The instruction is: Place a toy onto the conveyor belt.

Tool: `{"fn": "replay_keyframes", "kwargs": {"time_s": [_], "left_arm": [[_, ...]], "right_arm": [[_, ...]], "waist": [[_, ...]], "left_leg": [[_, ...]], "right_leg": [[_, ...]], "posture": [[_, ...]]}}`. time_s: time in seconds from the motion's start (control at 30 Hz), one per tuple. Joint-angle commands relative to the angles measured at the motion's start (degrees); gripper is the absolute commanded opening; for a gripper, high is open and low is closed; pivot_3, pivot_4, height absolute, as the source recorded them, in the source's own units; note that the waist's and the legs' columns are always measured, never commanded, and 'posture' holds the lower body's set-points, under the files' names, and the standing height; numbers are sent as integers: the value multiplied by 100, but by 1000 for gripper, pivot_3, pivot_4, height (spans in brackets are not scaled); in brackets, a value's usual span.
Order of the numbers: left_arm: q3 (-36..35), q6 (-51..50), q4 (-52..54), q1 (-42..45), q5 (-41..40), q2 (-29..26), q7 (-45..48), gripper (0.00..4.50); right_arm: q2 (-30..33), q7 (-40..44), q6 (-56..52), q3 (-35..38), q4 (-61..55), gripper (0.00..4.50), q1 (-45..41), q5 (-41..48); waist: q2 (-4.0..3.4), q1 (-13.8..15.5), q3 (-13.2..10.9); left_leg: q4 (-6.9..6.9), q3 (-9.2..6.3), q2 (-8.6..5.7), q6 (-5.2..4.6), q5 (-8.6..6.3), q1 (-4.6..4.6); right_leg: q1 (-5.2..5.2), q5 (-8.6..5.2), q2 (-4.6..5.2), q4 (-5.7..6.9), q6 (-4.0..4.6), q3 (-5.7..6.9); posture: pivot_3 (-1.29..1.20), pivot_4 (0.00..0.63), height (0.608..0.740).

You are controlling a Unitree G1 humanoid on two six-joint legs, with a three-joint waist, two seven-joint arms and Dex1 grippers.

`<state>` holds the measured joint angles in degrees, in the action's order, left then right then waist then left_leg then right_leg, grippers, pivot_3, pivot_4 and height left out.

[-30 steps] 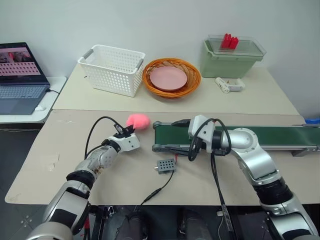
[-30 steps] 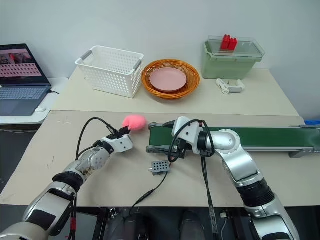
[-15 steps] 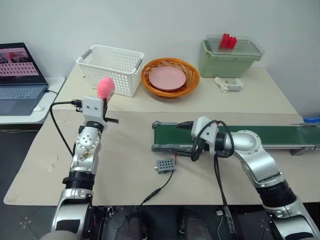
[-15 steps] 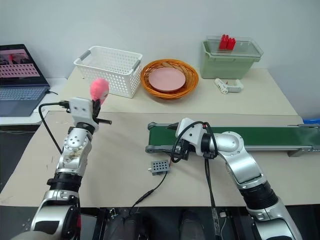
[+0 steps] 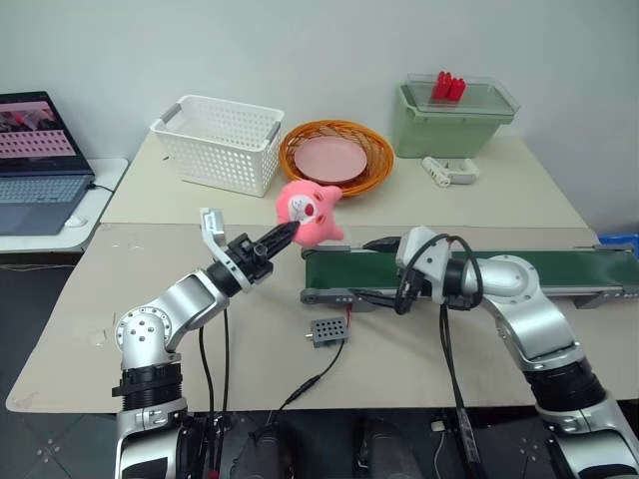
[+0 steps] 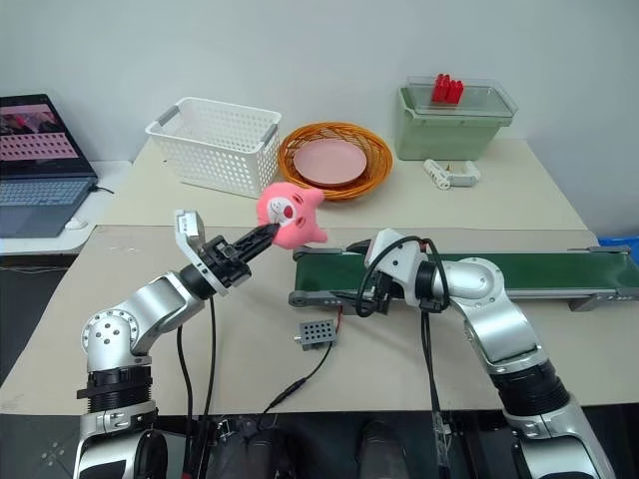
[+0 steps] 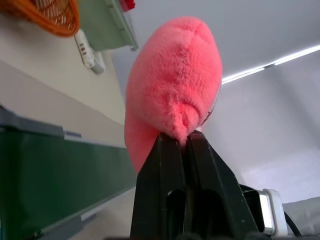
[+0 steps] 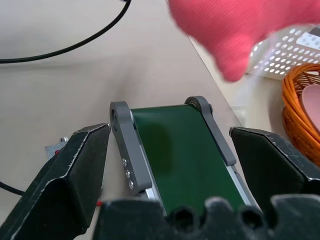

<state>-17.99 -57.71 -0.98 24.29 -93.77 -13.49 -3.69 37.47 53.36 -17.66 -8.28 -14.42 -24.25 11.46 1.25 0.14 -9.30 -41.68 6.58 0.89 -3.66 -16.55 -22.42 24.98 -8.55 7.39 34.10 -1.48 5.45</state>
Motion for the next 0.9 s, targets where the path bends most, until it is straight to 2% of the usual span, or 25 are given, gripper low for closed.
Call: {"fn": "replay_keyframes", "kwargs": {"time_s": [0.03,0.2,0.3,0.5,0.67,0.7,0.77,0.87,0.9], "left_arm": [[78,-34,-275,-28,-91,32,-366,28],[58,78,-1165,161,-57,353,-1131,28],[55,26,-1518,292,60,478,-1268,28],[83,-51,-2036,652,368,738,-1058,28],[30,-263,-2007,682,442,794,-921,28],[39,-314,-1952,663,460,785,-888,522],[38,-410,-1856,636,450,783,-803,908],[66,-435,-1722,644,627,728,-689,2082],[86,-434,-1683,655,721,695,-636,2333]], "right_arm": [[165,-97,-36,365,-219,4500,100,76],[241,-190,-127,504,-357,4500,240,134],[264,-220,-192,539,-453,4500,323,154],[301,-295,-327,570,-642,4500,467,187],[328,-333,-395,593,-735,4500,526,198],[332,-343,-396,588,-730,4500,528,181],[331,-349,-397,589,-725,4500,529,175],[314,-356,-400,579,-710,4500,511,179],[310,-359,-399,573,-704,4500,506,182]], "waist": [[0,7,0],[0,50,0],[0,51,0],[0,41,0],[1,23,0],[1,26,0],[1,32,0],[1,40,-1],[2,42,-1]], "left_leg": [[0,0,-1,0,0,0],[3,3,-4,0,0,-2],[3,3,-4,1,0,-1],[3,4,-5,1,0,0],[6,4,-3,1,-1,-1],[7,4,-3,1,-1,-1],[7,4,-3,1,-1,-2],[7,3,-3,0,-1,-3],[7,3,-3,0,-1,-3]], "right_leg": [[0,0,0,0,0,0],[2,1,0,-3,2,-2],[2,0,0,-2,2,-2],[-1,0,0,-3,2,-2],[2,-3,0,-5,3,-3],[3,-4,0,-4,3,-2],[3,-4,0,-5,3,-2],[3,-4,1,-5,3,-2],[4,-4,1,-5,3,-2]], "posture": [[0,150,740],[0,150,740],[0,150,740],[0,150,740],[0,150,740],[0,150,740],[0,150,740],[0,150,740],[0,150,740]]}}
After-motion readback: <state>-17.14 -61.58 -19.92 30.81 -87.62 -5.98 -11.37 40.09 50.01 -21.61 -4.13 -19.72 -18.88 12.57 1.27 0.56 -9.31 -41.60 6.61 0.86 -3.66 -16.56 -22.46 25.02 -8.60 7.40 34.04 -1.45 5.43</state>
